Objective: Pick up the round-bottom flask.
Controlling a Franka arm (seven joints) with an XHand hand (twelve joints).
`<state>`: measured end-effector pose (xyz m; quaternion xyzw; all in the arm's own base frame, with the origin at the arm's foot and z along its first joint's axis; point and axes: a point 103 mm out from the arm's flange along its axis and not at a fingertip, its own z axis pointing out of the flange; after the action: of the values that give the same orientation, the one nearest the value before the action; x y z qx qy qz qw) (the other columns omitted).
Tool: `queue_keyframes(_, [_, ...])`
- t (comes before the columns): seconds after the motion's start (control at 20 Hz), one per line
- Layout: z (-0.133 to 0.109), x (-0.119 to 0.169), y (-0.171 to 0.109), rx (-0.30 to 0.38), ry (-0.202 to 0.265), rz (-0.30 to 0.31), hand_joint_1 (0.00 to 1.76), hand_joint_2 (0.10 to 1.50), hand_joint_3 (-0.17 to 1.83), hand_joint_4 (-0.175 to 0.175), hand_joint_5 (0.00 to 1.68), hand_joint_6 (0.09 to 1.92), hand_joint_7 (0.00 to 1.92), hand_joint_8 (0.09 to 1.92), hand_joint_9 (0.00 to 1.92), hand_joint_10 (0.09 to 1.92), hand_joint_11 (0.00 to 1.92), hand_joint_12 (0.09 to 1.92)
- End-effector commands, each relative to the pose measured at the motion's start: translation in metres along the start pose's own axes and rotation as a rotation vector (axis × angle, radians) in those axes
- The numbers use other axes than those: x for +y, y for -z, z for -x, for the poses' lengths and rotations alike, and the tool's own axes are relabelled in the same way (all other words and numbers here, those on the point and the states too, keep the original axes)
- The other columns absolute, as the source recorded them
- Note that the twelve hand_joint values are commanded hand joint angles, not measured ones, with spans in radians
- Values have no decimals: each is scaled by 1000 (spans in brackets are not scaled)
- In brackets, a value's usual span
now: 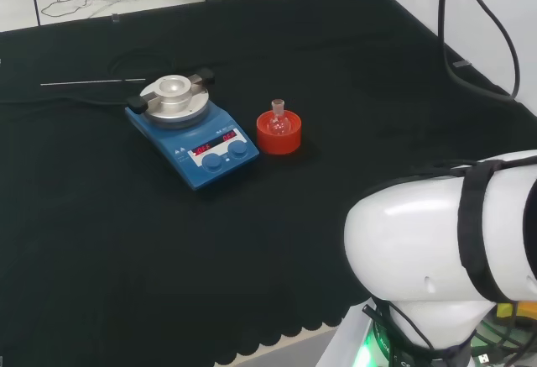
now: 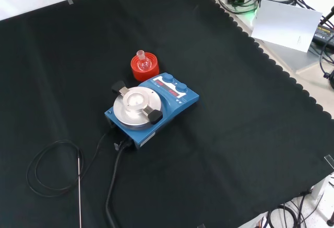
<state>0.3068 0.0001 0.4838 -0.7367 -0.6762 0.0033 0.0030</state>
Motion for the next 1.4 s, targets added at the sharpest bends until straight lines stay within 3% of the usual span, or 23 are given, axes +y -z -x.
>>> queue_keyframes(0.05, [2,0,0,0,0,6,177,1253,311,-7,357,315,147,569,253,631,7,1385])
queue_keyframes(0.2, [10,3,-1,9,-3,3,168,1254,309,-10,363,314,152,572,251,631,0,1385])
queue_keyframes(0.5, [-3,3,-2,-6,14,5,169,1255,307,-10,366,310,152,574,250,633,0,1385])
queue_keyframes(0.65, [6,7,-8,13,5,-14,170,1255,305,-10,367,309,153,574,250,634,0,1385])
queue_keyframes(1.0, [29,17,-33,29,-32,-37,183,1252,298,-10,372,301,152,577,249,638,0,1387])
queue_keyframes(1.25, [49,28,-52,7,-95,-70,206,1246,289,-11,381,293,160,583,253,644,0,1391])
queue_keyframes(1.4, [55,41,-73,35,-97,-76,228,1240,282,-13,389,287,167,589,260,649,0,1396])
